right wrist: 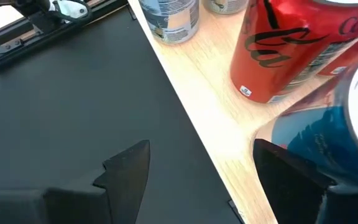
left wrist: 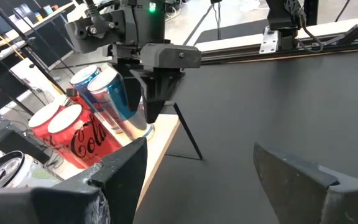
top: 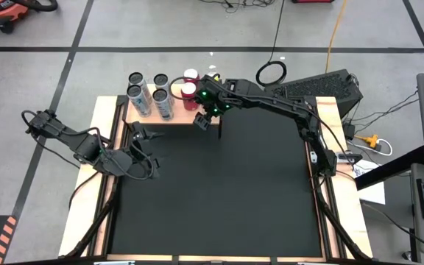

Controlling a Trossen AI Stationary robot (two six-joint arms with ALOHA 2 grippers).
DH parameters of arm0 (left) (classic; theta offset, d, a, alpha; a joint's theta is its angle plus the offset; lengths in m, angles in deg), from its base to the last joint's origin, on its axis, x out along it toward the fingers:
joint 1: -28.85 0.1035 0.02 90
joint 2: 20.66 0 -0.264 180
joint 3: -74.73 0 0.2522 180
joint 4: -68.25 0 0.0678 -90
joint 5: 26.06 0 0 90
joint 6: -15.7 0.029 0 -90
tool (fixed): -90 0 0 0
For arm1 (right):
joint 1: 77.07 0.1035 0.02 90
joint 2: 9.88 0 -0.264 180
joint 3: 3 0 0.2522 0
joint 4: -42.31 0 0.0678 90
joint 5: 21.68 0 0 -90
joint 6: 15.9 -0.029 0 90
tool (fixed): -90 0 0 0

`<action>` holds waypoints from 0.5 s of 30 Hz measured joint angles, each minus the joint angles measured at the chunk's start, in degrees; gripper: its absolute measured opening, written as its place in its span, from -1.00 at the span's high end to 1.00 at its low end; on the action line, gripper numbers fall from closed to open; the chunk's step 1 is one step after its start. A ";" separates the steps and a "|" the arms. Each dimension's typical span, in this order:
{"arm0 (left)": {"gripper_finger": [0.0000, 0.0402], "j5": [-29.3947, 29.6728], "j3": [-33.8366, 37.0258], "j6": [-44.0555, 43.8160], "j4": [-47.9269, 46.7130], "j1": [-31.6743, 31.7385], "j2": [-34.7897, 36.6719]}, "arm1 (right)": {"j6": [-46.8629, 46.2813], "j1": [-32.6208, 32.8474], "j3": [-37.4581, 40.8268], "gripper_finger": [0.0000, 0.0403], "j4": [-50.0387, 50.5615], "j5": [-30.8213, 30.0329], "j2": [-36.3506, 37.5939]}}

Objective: Place canned beverage on shelf
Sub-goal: Put the blue soda can aligned with the blue soda can on the shelf

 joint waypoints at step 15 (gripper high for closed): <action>-0.47 -0.04 0.00 -0.09 -0.14 -0.02 0.00 | 1.72 1.34 0.01 -0.34 -5.60 1.69 5.54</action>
